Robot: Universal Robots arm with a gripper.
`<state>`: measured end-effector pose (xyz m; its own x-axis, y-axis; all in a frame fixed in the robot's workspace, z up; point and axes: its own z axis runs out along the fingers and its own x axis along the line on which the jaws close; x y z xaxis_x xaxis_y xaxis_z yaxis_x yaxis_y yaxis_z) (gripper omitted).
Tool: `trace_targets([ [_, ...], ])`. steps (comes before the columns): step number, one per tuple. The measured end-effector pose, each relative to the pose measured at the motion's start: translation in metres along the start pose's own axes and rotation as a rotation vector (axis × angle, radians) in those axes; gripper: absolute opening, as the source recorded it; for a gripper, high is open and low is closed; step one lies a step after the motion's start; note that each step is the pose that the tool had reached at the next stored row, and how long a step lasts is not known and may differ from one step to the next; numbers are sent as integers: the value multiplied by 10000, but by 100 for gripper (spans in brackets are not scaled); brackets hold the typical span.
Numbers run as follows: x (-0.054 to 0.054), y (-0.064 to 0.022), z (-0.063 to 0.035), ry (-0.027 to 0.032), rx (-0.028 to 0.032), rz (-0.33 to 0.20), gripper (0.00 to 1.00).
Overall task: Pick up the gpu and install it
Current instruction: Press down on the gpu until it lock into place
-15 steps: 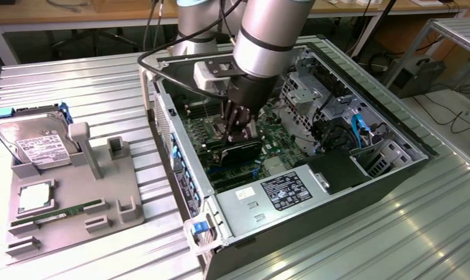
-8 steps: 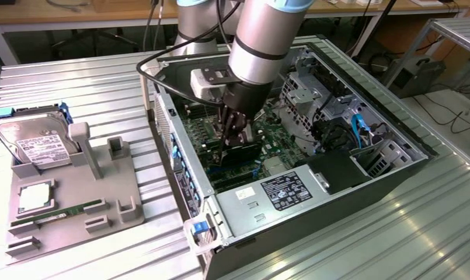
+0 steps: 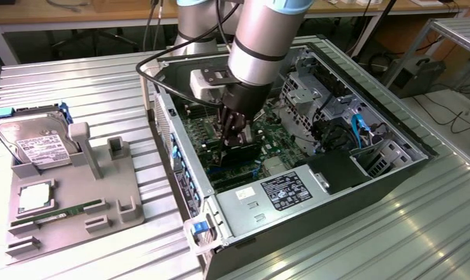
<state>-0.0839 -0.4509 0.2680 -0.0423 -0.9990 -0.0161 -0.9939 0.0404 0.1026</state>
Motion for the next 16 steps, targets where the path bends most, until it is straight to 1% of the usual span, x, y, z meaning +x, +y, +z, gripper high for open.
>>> trace_targets([
  [1,-2,-1,-18,-19,10,-3,11],
  [4,-4,18,-216,-2,0,-1,11],
  [16,-4,19,-224,-2,0,-1,11],
])
